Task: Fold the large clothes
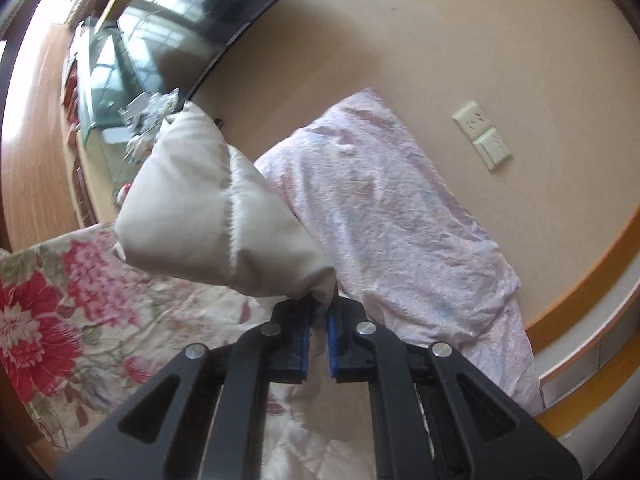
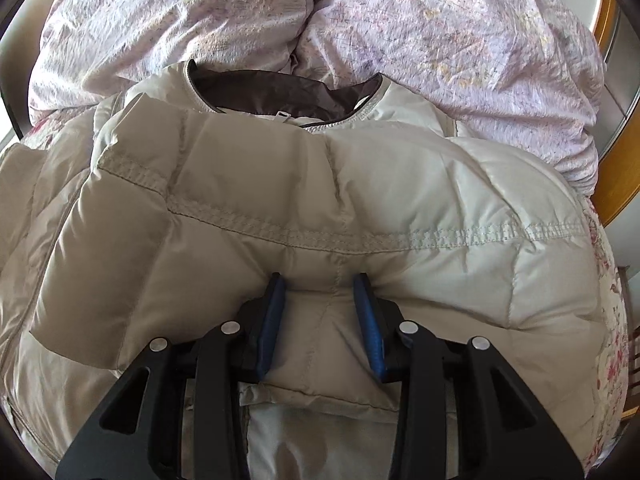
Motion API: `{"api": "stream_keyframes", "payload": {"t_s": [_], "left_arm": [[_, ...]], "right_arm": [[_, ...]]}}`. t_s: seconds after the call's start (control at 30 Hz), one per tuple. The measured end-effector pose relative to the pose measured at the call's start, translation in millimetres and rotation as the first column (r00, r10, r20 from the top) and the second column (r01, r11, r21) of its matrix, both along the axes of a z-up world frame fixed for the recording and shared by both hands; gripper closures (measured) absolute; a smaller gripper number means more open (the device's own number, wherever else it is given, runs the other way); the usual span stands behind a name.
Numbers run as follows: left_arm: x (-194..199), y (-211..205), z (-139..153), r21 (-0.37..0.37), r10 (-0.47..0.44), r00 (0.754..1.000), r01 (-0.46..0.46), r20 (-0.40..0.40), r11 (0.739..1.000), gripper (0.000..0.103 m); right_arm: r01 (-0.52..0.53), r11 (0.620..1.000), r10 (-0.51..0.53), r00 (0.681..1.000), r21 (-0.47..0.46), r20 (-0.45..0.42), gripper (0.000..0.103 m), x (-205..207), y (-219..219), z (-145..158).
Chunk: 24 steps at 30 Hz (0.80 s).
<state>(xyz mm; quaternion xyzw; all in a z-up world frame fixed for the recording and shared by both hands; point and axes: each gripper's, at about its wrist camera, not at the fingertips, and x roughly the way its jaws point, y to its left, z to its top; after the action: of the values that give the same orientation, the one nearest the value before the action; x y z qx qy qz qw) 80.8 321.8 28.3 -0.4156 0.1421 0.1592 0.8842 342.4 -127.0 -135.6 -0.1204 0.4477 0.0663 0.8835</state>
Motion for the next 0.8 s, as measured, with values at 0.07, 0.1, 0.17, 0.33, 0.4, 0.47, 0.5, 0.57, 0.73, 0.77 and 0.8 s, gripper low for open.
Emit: {"api": "stream_keyframes", "payload": {"t_s": [0.07,0.1,0.17,0.33,0.4,0.47,0.5,0.57,0.73,0.77,0.8], "left_arm": [[15,-28,25,0.073,-0.078,0.996,0.076,0.03,0.994,0.096],[22,-43,35,0.106,-0.12,0.992,0.115,0.043,0.988,0.096],[37,-72,51,0.154,-0.204,0.977,0.193,0.059,0.969,0.096],[75,-146,67,0.225,-0.391,0.919,0.373,0.042,0.9,0.096],[89,-173,64,0.235,-0.448,0.894,0.432,0.014,0.871,0.096],[103,-199,57,0.238,-0.496,0.868,0.486,-0.02,0.841,0.096],[109,-211,53,0.241,-0.512,0.858,0.505,-0.038,0.829,0.096],[119,-235,42,0.255,-0.54,0.837,0.543,-0.085,0.8,0.096],[136,-292,10,0.319,-0.584,0.784,0.619,-0.21,0.717,0.095],[137,-300,1,0.322,-0.591,0.773,0.634,-0.232,0.703,0.094],[140,-306,-9,0.323,-0.598,0.76,0.65,-0.255,0.688,0.093]], "right_arm": [[-0.004,0.999,0.005,1.0,-0.048,0.022,0.064,-2,5,-1],[-0.006,0.998,0.008,0.999,-0.068,0.031,0.064,-3,8,-1],[-0.006,0.996,0.009,0.999,-0.087,0.041,0.064,-4,10,-2],[0.002,1.0,-0.001,1.0,0.02,-0.006,0.064,3,-5,0],[0.023,0.987,-0.012,0.997,0.156,-0.071,0.064,9,-22,6],[0.062,0.956,-0.031,0.993,0.286,-0.114,0.064,11,-45,12],[0.089,0.943,-0.053,0.992,0.322,-0.118,0.064,10,-56,17],[0.128,0.927,-0.098,0.99,0.353,-0.101,0.064,5,-75,26],[0.195,0.905,-0.185,0.981,0.377,-0.063,0.064,-5,-115,41],[0.207,0.904,-0.202,0.978,0.374,-0.053,0.063,-7,-122,43],[0.216,0.903,-0.214,0.976,0.371,-0.046,0.063,-8,-127,45]]}}
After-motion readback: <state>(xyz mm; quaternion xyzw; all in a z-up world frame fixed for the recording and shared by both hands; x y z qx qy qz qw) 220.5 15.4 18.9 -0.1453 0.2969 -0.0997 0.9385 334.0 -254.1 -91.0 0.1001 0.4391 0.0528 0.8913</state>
